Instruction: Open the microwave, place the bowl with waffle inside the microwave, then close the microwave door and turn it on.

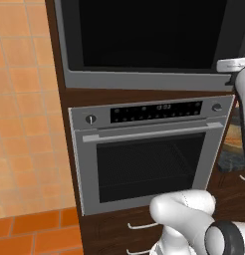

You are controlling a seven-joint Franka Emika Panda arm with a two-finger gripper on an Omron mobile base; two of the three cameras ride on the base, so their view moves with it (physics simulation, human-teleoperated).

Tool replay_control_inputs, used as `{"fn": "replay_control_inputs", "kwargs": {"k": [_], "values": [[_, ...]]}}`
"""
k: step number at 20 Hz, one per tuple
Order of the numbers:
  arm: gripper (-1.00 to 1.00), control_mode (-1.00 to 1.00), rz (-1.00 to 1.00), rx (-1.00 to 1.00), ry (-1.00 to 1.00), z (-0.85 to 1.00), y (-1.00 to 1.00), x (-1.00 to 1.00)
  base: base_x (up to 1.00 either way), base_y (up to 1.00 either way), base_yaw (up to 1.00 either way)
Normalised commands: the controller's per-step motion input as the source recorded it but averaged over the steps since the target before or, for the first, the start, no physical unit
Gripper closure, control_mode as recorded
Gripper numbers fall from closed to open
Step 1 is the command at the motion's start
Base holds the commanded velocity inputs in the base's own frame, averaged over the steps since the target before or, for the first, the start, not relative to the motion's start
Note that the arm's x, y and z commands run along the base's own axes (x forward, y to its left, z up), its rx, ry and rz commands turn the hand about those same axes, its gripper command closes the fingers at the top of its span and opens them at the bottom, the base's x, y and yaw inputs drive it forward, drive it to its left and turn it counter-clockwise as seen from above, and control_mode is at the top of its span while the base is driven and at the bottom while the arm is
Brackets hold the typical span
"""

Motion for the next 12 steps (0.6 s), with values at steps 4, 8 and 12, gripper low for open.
{"fn": "replay_control_inputs", "kwargs": {"k": [4, 8, 12], "values": [[1.00, -1.00, -0.01, -0.18, 0.20, 0.35, 0.63, -0.75, 0.00, 0.00, 0.00], [1.00, -1.00, -0.09, -0.20, 0.13, 0.26, 0.63, -0.83, 0.00, 0.00, 0.00], [1.00, -1.00, -0.16, -0.21, 0.08, 0.20, 0.66, -0.85, 0.00, 0.00, 0.00]]}}
